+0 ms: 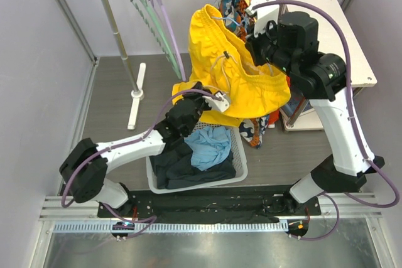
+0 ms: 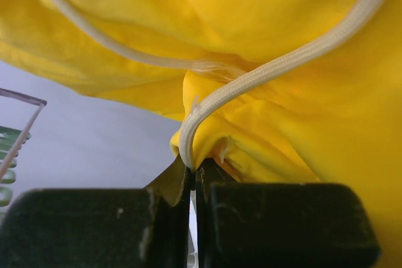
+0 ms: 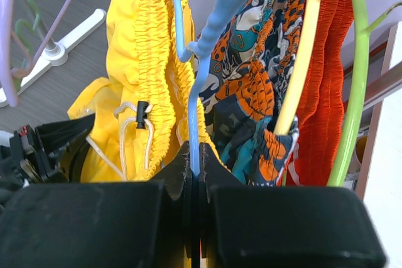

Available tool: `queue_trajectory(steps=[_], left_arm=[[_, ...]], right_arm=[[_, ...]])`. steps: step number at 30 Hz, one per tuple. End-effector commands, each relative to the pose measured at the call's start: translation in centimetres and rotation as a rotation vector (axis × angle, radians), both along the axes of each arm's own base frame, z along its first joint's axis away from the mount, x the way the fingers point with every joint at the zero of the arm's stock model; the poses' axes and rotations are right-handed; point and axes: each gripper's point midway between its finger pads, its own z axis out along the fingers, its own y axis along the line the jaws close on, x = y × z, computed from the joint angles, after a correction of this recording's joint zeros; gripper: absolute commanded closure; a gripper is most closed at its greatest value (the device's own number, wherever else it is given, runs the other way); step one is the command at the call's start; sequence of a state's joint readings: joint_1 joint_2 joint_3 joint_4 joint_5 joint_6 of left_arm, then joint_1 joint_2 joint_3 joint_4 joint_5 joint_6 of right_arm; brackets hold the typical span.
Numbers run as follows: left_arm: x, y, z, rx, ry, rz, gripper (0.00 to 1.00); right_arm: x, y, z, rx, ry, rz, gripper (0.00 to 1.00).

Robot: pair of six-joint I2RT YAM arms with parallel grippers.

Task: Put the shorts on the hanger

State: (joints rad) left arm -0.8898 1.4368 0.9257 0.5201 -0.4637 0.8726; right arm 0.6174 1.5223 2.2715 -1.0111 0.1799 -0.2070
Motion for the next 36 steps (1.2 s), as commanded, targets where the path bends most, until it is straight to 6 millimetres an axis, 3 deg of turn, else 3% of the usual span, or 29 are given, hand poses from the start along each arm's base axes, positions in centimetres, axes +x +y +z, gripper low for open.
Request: queue_trajectory(steps=[1, 5, 7, 9, 11, 13, 14, 15, 16, 17, 18, 19, 20, 21, 22, 23, 24, 25, 28, 30, 31, 33, 34, 36], left_arm=[[1.0, -0.3, 2.1, -0.056, -0.12, 0.021, 1.0], [3.4, -0.1, 0.0, -0.026, -0.11, 0.069, 1.0], [5.0, 0.8, 0.4, -0.065, -0.105, 0.142, 1.0], [5.9, 0.9, -0.5, -0.056, -0.099, 0.164, 1.0], [6.8, 1.4, 0.2, -0.07, -0.13, 0.198, 1.0], [7.8, 1.7, -0.6, -0.06, -0.121, 0.228, 1.0], [8.1, 1.8, -0.4, -0.067, -0.124, 0.239, 0.97], [8.1, 1.8, -0.4, -0.069, -0.123, 0.242, 0.88], [7.8, 1.8, -0.2, -0.084, -0.121, 0.235, 0.64], [7.3, 1.6, -0.7, -0.08, -0.108, 0.2, 0.5], [6.7, 1.5, -1.3, -0.064, -0.087, 0.17, 0.28], [5.3, 1.8, 0.7, -0.09, -0.101, 0.138, 0.21], [4.5, 1.3, 0.7, -0.102, -0.078, 0.082, 0.14], [3.5, 1.6, -0.7, -0.063, -0.019, 0.062, 0.03], [2.3, 2.1, 0.8, -0.12, -0.001, 0.041, 0.0], [1.6, 2.2, 1.0, -0.125, 0.028, 0.011, 0.0], [0.8, 2.6, -0.4, -0.088, 0.099, 0.007, 0.0], [0.0, 3.4, 1.0, -0.126, 0.1, 0.005, 0.0], [-2.3, 3.7, -0.5, -0.137, 0.207, -0.058, 0.0], [-4.3, 3.9, 0.5, -0.177, 0.208, -0.129, 0.0], [-5.1, 4.1, -1.0, -0.158, 0.252, -0.143, 0.0], [-6.5, 4.6, -1.1, -0.19, 0.286, -0.17, 0.0], [-7.5, 4.5, -2.5, -0.167, 0.335, -0.203, 0.0], [-8.8, 4.7, -2.3, -0.189, 0.349, -0.241, 0.0]], right_arm=[[2.3, 0.4, 3.0, 0.076, -0.118, -0.055, 0.99], [3.7, 0.8, 2.9, 0.079, -0.129, -0.083, 0.99], [4.4, 1.0, 3.0, 0.09, -0.14, -0.1, 0.99], [4.9, 1.1, 3.4, 0.098, -0.159, -0.107, 0.99], [5.6, 1.5, 3.4, 0.097, -0.169, -0.113, 0.99], [6.1, 1.7, 3.9, 0.104, -0.19, -0.116, 0.99], [6.8, 2.1, 3.5, 0.092, -0.189, -0.119, 0.99], [7.2, 2.0, 3.6, 0.092, -0.193, -0.124, 0.99], [7.4, 2.0, 4.0, 0.099, -0.202, -0.124, 0.99], [8.1, 2.2, 3.5, 0.097, -0.193, -0.123, 0.99], [8.3, 2.2, 3.6, 0.104, -0.194, -0.108, 0.99], [8.5, 2.2, 3.8, 0.109, -0.199, -0.105, 0.99], [8.8, 2.2, 3.7, 0.109, -0.202, -0.104, 0.99], [9.3, 2.1, 3.8, 0.114, -0.209, -0.102, 0.99], [9.4, 2.0, 4.1, 0.12, -0.218, -0.105, 0.99], [9.8, 1.8, 4.2, 0.119, -0.224, -0.111, 0.99], [10.3, 2.0, 4.1, 0.12, -0.229, -0.114, 0.99], [10.5, 1.7, 4.4, 0.125, -0.236, -0.12, 0.99], [11.5, 1.7, 4.5, 0.136, -0.253, -0.125, 0.99], [11.7, 1.9, 4.8, 0.14, -0.267, -0.124, 0.99], [12.0, 2.0, 4.7, 0.14, -0.269, -0.129, 0.99], [12.3, 2.0, 4.9, 0.147, -0.28, -0.135, 0.99], [12.7, 2.0, 4.5, 0.144, -0.277, -0.146, 0.99], [13.1, 2.2, 4.6, 0.153, -0.286, -0.152, 0.99]])
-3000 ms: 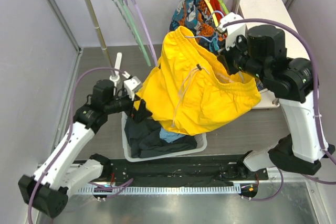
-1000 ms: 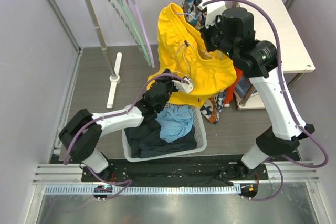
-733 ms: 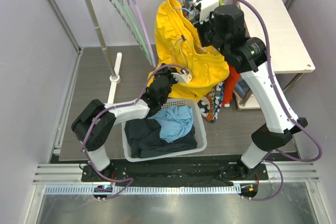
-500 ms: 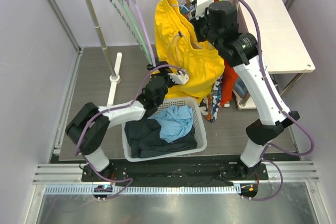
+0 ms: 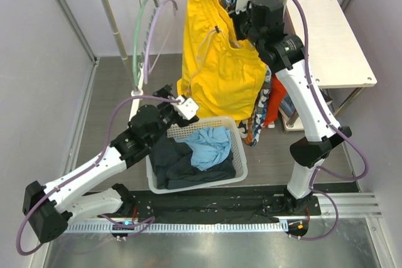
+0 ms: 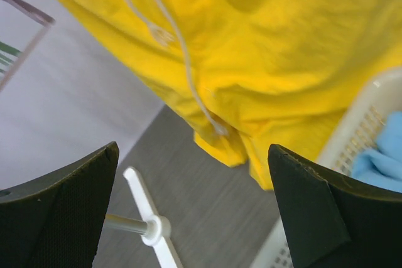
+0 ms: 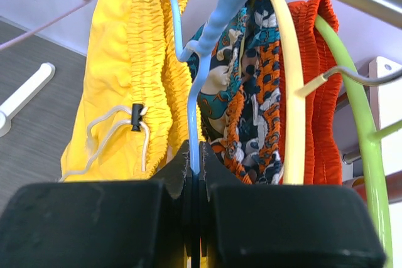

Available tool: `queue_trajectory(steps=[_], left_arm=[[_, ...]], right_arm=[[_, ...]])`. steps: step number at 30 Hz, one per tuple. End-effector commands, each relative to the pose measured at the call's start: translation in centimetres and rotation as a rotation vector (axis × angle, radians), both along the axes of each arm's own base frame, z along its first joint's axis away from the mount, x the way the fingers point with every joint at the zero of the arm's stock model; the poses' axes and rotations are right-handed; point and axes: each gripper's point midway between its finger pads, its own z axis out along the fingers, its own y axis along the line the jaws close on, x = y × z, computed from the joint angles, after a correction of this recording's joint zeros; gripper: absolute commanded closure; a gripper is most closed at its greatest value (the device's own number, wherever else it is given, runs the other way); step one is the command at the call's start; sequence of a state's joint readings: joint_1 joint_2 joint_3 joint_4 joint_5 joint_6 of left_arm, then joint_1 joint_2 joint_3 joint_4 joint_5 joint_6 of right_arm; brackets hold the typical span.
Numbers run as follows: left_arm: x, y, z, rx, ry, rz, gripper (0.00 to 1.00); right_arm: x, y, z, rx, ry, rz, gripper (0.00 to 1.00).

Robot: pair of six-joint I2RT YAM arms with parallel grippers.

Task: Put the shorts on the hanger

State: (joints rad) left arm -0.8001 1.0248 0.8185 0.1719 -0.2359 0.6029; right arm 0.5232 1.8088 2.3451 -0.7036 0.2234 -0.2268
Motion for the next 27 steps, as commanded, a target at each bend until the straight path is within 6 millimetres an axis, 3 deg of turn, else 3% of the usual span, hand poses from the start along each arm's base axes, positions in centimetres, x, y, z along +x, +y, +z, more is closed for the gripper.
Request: queue_trajectory(steps=[1, 2, 11, 19, 25, 27], left_arm=[[-3.7, -1.1, -4.2, 0.005, 0.176, -0.167, 0.0], [-4.5, -1.0, -5.4, 0.032, 0.216, -0.19, 0.0], [-8.6, -0.7, -5.0, -0.009, 0.311, -0.304, 0.0], [-8.0, 0.6, -4.3, -0.018, 0.327, -0.22, 0.0], [-6.9, 1.0, -4.9, -0.054, 0.45, -0.095, 0.0], [-7.1, 1.0, -4.8, -0.083, 0.471, -0.088, 0.0]], right_arm=[[0.8, 0.0, 6.3, 0.114, -0.201, -0.025, 0.99], [1.0, -0.1, 6.2, 0.119, -0.203, -0.033, 0.99], [3.3, -0.4, 4.3, 0.108, -0.183, -0.129, 0.99], [3.4, -0.3, 2.9, 0.089, -0.156, -0.136, 0.98], [3.8, 0.0, 1.7, 0.054, -0.142, -0.166, 0.99], [3.9, 0.0, 1.5, 0.047, -0.141, -0.174, 0.89]])
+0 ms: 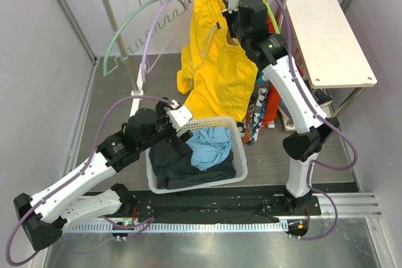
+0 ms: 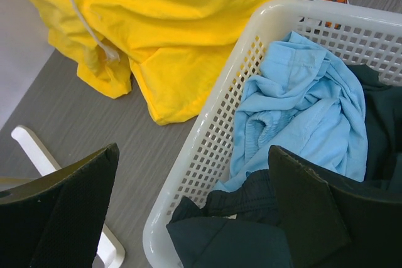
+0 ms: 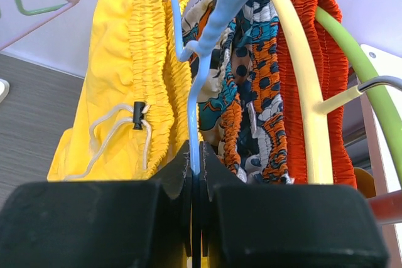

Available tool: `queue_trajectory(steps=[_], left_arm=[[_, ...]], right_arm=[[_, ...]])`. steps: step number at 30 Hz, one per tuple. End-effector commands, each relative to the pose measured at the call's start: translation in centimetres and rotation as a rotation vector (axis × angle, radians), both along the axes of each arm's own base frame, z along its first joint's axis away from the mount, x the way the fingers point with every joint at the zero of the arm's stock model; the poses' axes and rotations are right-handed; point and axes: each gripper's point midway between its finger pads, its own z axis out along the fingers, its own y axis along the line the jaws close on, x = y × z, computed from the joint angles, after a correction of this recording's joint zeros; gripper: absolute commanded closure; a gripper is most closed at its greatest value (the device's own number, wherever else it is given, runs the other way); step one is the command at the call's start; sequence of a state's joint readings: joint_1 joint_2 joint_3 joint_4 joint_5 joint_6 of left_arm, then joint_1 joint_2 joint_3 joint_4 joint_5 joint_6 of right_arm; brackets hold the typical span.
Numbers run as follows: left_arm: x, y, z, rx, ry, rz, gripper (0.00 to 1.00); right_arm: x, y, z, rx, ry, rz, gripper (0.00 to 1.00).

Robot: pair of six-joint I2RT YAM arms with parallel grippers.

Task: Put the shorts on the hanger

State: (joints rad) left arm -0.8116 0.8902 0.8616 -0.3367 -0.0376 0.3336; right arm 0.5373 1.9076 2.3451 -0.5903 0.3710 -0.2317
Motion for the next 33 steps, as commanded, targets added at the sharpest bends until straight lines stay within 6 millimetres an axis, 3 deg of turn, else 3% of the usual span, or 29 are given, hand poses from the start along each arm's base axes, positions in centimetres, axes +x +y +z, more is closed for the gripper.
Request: queue_trajectory(steps=[1, 4, 9, 12, 17, 18, 21, 22, 24, 25, 26, 29, 33], left_arm=[[-0.2, 0.5, 1.3, -0.075, 0.064, 0.083, 0.0], [-0.8, 1.0, 1.2, -0.086, 0.081, 0.089, 0.0], [-1.7, 2.6, 0.5, -0.089, 0.133, 0.103, 0.0], [-3.0, 2.9, 0.3, -0.085, 0.183, 0.045, 0.0], [-5.2, 3.9, 1.5, -0.102, 0.248, -0.009, 0.0], [-5.3, 4.2, 2.2, -0.119, 0.245, -0.002, 0.0], [-5.6, 5.9, 3.0, -0.126, 0.236, 0.044, 0.0], [-5.7, 6.6, 3.2, -0.119, 0.24, 0.068, 0.0], [-6.2, 7.6, 3.3, -0.087, 0.235, 0.077, 0.0], [-6.3, 8.1, 4.0, -0.079, 0.221, 0.083, 0.0], [-7.0, 8.7, 3.3, -0.039, 0.242, 0.08, 0.0], [-6.5, 11.1, 3.0, 0.03, 0.223, 0.16, 0.0], [-6.6, 14.0, 2.5, 0.119, 0.247, 0.265, 0.0]], right_arm=[[-0.2, -0.2, 3.8, 0.056, -0.12, -0.037, 0.78], [-1.2, 0.4, 4.2, 0.066, -0.121, 0.009, 0.62], [-4.8, 1.3, 6.3, 0.085, -0.15, 0.095, 0.58], [-6.5, 1.1, 7.3, 0.101, -0.162, 0.121, 0.47], [-9.2, 0.5, 8.5, 0.107, -0.163, 0.162, 0.28], [-10.3, 0.1, 9.5, 0.118, -0.18, 0.179, 0.23], [-11.8, -0.2, 9.4, 0.106, -0.183, 0.216, 0.18], [-13.3, -0.6, 10.6, 0.11, -0.215, 0.257, 0.14], [-14.6, -0.5, 10.1, 0.095, -0.215, 0.307, 0.1], [-16.7, -0.8, 11.2, 0.101, -0.249, 0.366, 0.1], [-17.1, -0.6, 10.2, 0.071, -0.237, 0.395, 0.1], [-20.1, -0.9, 8.6, -0.015, -0.222, 0.507, 0.09], [-22.2, -3.3, 5.2, -0.079, -0.156, 0.48, 0.06]])
